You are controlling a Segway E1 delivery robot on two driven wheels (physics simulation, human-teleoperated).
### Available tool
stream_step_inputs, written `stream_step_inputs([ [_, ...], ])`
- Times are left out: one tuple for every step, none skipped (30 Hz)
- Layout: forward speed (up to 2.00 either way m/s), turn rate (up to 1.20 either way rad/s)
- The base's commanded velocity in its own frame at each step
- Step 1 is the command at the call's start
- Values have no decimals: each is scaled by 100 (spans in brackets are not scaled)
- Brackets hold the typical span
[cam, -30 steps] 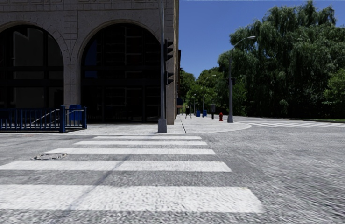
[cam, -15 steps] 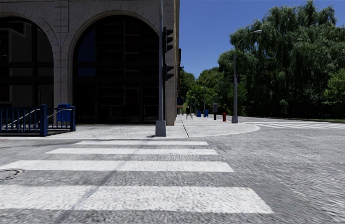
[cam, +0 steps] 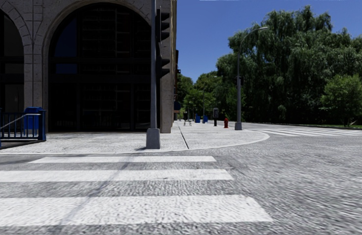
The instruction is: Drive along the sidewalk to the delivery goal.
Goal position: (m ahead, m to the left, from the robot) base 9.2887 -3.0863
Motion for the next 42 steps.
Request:
stream_step_inputs([
  [200, 0],
  [200, 0],
  [200, 0],
  [200, 0],
  [200, 0],
  [200, 0],
  [200, 0],
  [200, 0],
  [200, 0],
  [200, 0],
  [200, 0],
  [200, 0],
  [200, 0],
  [200, 0],
  [200, 0],
  [200, 0],
  [200, -7],
  [200, -57],
  [200, -104],
  [200, -120],
  [200, -120],
  [200, -120],
  [200, -75],
  [200, -75],
  [200, -26],
  [200, -9],
  [200, -3],
  [200, -1],
  [200, -1],
  [200, 0],
  [200, 0],
  [200, 0],
  [200, 0],
  [200, 0],
  [200, 0],
  [200, 0],
  [200, 0],
  [200, 0],
  [200, 0],
  [200, 0],
  [200, 0],
  [200, 0],
])
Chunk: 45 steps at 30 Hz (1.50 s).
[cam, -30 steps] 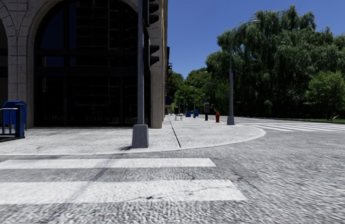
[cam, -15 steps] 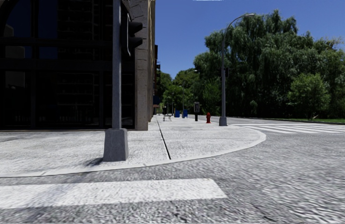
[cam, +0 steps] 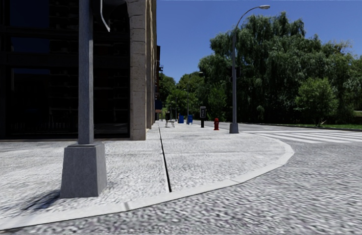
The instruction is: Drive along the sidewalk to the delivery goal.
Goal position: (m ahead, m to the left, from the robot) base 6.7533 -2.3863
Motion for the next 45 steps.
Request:
stream_step_inputs([
  [200, 0],
  [200, 0],
  [200, 0],
  [200, 0],
  [200, 0],
  [200, 0],
  [200, 0],
  [200, 0],
  [200, 0],
  [200, 0],
  [200, 0],
  [200, 0],
  [200, 0],
  [200, 0],
  [200, 0],
  [200, 0],
  [200, 0],
  [200, 0],
  [200, 0],
  [200, 0],
  [200, 0],
  [200, 0],
  [200, 0],
  [200, 0],
  [200, 0],
  [200, 0],
  [200, 0],
  [200, 0],
  [200, 0],
  [200, 0],
  [200, 0],
  [200, 0],
  [200, 0],
  [200, 0],
  [200, 0],
  [200, 0],
  [200, 0],
  [200, 0],
  [200, 0],
  [200, 0],
  [200, 0],
  [200, 0],
  [200, 0],
  [200, 0],
  [200, 0],
])
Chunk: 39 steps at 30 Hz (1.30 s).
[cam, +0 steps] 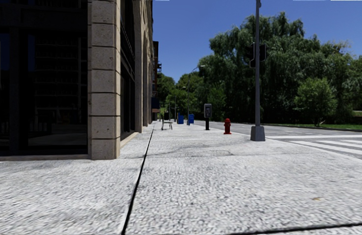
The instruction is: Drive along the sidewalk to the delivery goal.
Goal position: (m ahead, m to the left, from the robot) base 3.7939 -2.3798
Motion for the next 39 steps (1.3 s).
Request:
stream_step_inputs([
  [200, 0],
  [200, 0],
  [200, 0],
  [200, 0],
  [200, 0],
  [200, 0],
  [200, 0],
  [200, 0],
  [200, 0],
  [200, 0],
  [200, 0],
  [200, 0],
  [200, 0],
  [200, 0],
  [200, 0],
  [200, 0],
  [200, 0],
  [200, 0],
  [200, 0],
  [200, 0],
  [200, 0],
  [200, 0],
  [200, 0],
  [200, 0],
  [200, 0],
  [200, 0],
  [200, 0],
  [200, 0],
  [200, 0],
  [200, 0],
  [200, 0],
  [200, 0],
  [200, 0],
  [200, 0],
  [200, 0],
  [200, 0],
  [200, 0],
  [200, 0],
  [200, -5],
])
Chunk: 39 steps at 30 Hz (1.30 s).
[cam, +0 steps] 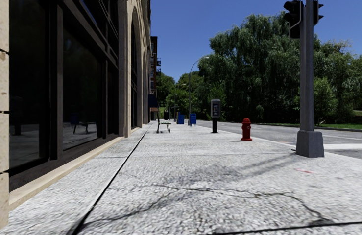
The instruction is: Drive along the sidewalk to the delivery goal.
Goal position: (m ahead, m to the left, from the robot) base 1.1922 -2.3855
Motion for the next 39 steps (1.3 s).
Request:
stream_step_inputs([
  [200, -56],
  [200, -84],
  [200, -120],
  [200, -120],
  [200, -120],
  [200, -120],
  [200, -120],
  [200, -120],
  [200, -120],
  [200, -120],
  [200, -118],
  [193, -70],
  [114, -22],
  [0, -4],
  [0, 0],
  [0, 0],
  [0, 0],
  [0, 0],
  [0, 0],
  [0, 0],
  [0, 0],
  [0, 0],
  [0, 0],
  [0, 0],
  [0, -71],
  [0, -110],
  [0, -120],
  [0, -120],
  [0, -120],
  [0, -120],
  [0, -120],
  [0, -120],
  [0, -120],
  [0, -120],
  [0, -120],
  [0, -120],
  [0, -120],
  [0, -120],
  [0, -120],
])
